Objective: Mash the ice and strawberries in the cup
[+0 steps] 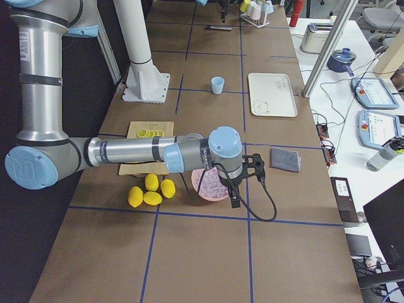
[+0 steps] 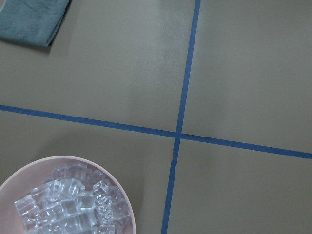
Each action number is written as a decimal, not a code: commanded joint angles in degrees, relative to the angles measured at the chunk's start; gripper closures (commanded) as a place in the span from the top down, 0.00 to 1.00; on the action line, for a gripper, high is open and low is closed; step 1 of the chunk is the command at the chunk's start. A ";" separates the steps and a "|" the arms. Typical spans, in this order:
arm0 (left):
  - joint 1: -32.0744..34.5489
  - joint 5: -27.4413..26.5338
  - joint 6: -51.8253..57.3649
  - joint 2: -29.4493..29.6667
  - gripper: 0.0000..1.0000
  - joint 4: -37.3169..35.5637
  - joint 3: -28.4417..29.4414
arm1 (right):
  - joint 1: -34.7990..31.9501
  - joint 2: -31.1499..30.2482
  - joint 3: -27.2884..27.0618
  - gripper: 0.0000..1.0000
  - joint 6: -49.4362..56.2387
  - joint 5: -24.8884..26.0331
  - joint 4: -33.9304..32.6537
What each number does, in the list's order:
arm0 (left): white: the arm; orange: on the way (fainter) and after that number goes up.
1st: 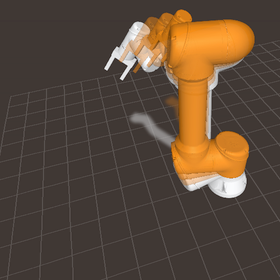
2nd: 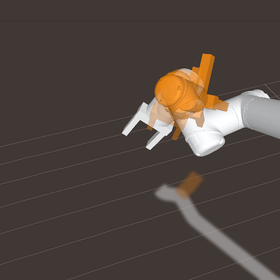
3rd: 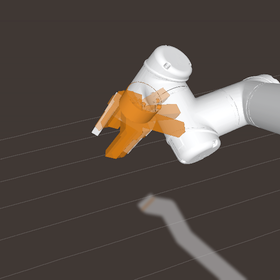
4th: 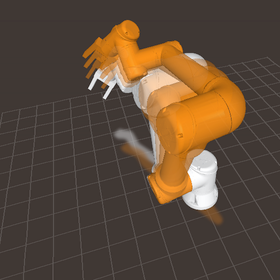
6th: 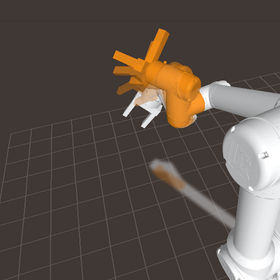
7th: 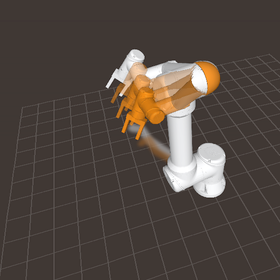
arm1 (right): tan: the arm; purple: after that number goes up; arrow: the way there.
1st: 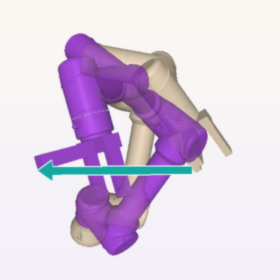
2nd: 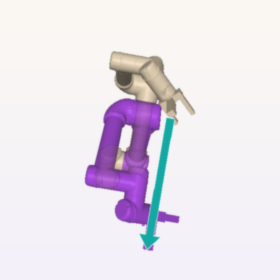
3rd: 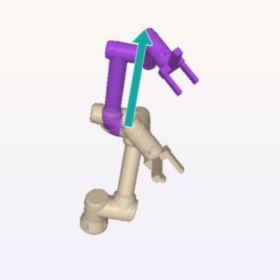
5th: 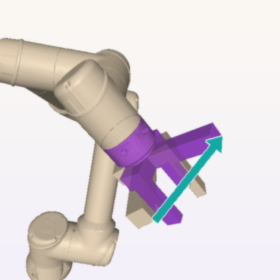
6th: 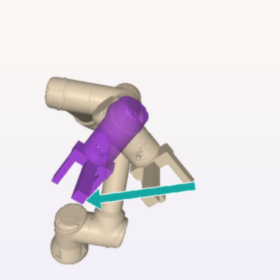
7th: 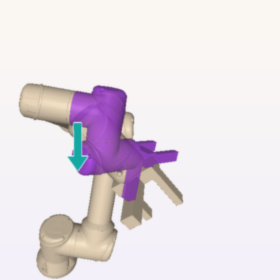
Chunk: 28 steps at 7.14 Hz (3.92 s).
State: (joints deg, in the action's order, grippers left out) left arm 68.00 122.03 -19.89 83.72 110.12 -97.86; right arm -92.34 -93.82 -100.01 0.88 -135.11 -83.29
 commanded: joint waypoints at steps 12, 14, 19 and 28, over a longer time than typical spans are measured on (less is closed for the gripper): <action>24.20 16.39 22.52 4.26 1.00 -25.57 2.59 | 0.05 -1.37 3.32 1.00 0.17 -0.77 0.23; 24.20 16.39 22.44 4.35 1.00 -25.57 2.50 | 0.05 -1.37 3.41 1.00 0.09 -1.29 -0.29; 24.20 16.39 22.61 4.08 1.00 -25.48 2.41 | 0.05 -1.37 3.68 1.00 0.17 -2.44 -3.28; 24.20 16.31 22.88 4.00 1.00 -25.48 2.50 | 0.05 -1.37 3.68 1.00 0.26 -1.74 -3.10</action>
State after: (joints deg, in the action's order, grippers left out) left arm 92.20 138.34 2.99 87.72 84.64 -95.33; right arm -92.28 -95.19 -96.34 1.14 -136.92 -86.40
